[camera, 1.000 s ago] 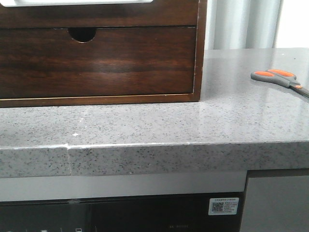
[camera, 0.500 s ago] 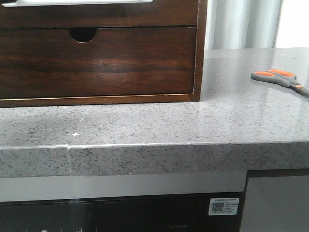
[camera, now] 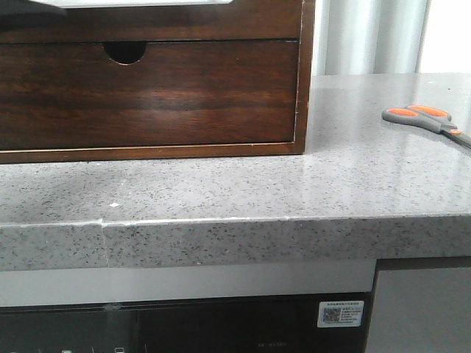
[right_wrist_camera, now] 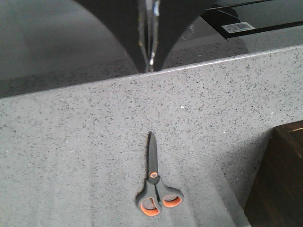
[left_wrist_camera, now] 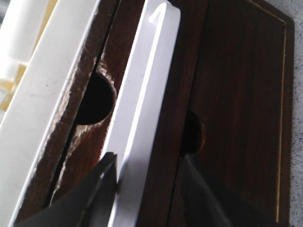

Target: Put scissors in drawer with both arms

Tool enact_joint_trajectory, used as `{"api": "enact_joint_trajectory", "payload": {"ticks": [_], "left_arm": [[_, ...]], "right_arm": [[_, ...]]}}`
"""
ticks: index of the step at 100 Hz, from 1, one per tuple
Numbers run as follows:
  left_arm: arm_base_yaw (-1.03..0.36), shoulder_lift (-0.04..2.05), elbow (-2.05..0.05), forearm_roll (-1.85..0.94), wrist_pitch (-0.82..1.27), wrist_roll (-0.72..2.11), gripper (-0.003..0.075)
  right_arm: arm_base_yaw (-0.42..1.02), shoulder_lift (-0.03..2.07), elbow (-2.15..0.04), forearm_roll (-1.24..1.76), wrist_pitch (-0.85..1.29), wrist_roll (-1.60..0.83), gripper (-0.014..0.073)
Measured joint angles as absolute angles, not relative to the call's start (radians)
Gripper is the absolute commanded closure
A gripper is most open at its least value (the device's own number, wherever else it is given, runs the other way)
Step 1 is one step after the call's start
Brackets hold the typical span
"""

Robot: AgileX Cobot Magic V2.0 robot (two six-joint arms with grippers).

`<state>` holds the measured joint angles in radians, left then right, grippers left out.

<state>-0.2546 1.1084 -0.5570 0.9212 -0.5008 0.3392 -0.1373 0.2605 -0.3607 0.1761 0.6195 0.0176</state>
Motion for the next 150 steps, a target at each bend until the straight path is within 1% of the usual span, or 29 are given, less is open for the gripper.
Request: {"api": "enact_joint_trajectory", "payload": {"ticks": [41, 64, 76, 95, 132, 150], "left_arm": [[-0.255, 1.122, -0.589, 0.921, -0.503, 0.349, 0.0465], [-0.255, 1.179, -0.608, 0.919, -0.497, 0.351, 0.0471], [-0.255, 1.185, -0.618, 0.919, -0.495, 0.351, 0.0530], [-0.255, 1.187, -0.627, 0.918, -0.492, 0.359, 0.0718], [-0.255, 1.187, -0.630, 0.955, -0.488, 0.392, 0.0716], [-0.255, 1.152, -0.614, 0.968, -0.481, 0.392, 0.0716]], "right_arm": [[-0.137, 0.260, -0.361, 0.176, 0.619, 0.018, 0.0718], [-0.137, 0.260, -0.361, 0.176, 0.619, 0.018, 0.0718], [-0.137, 0.260, -0.361, 0.176, 0.619, 0.018, 0.0718], [-0.137, 0.260, -0.361, 0.176, 0.619, 0.018, 0.0718], [-0.137, 0.260, -0.361, 0.176, 0.619, 0.018, 0.0718], [-0.137, 0.260, -0.361, 0.176, 0.619, 0.018, 0.0718]]}}
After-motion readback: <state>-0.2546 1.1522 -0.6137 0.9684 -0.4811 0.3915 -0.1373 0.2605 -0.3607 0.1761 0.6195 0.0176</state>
